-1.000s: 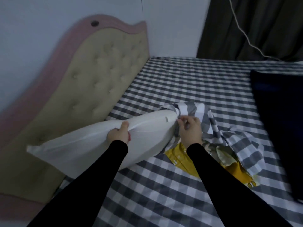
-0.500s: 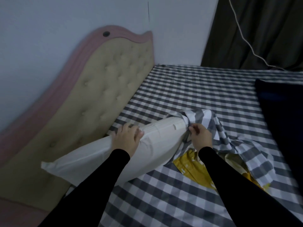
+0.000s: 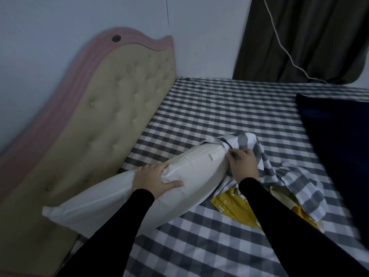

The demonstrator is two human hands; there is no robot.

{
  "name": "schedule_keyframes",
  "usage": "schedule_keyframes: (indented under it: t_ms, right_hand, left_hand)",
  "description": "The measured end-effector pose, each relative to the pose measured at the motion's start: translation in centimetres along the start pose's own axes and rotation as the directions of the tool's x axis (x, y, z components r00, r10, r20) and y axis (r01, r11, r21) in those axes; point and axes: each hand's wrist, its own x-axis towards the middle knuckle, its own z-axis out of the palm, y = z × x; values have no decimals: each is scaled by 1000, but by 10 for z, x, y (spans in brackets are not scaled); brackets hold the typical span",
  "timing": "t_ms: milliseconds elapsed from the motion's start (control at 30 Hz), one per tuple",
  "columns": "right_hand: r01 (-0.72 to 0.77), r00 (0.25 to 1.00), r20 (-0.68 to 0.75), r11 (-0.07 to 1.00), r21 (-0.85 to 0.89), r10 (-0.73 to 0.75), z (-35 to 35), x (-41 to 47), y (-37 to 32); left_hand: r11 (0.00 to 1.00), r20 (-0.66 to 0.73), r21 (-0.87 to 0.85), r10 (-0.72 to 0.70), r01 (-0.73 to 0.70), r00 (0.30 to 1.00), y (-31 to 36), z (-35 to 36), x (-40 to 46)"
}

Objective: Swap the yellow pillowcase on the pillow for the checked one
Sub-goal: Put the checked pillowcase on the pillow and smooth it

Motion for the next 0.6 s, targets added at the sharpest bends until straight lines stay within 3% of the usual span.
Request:
schedule_keyframes:
  t_ms: [67,133,267,300,400,433,500,533,600]
  right_hand:
    - [-85,996,-1,993,-86,85,1,2,-10]
    - [-55,998,-1,990,-130,55,4,-4,-25]
    - [-2,975,219,981,193,-41,17,-47,-82]
    - [33,944,313,975,220,-103,21,-60,-97]
    - [242,750,577,946,216,-323,39,-88,-125]
    - [238,738,587,942,236,-333,41,-90,-128]
    - [200,818,481,940,278,-316,38,-77,-119]
    - [260,856,387,932,253,-343,35,-66,-110]
    - [472,844,282,882,16,-457,28,-45,-88]
  left_hand:
    - [999,-1,-33,0,0,1000,2,-2,2]
    - [997,5,-78,-6,6,1000,1,-1,3]
    - [994,29,-105,14,-11,999,-4,-2,9]
    - [995,29,-95,28,-26,999,-4,-3,12]
    - [999,-20,-4,46,-46,999,-7,-8,20]
    - [999,-20,-25,32,-33,999,-10,-13,22]
    - [986,19,-160,44,-40,999,-19,-22,25]
    - [975,48,-213,77,-65,996,-24,-28,25]
    - [980,120,-168,131,-110,984,-34,-37,21]
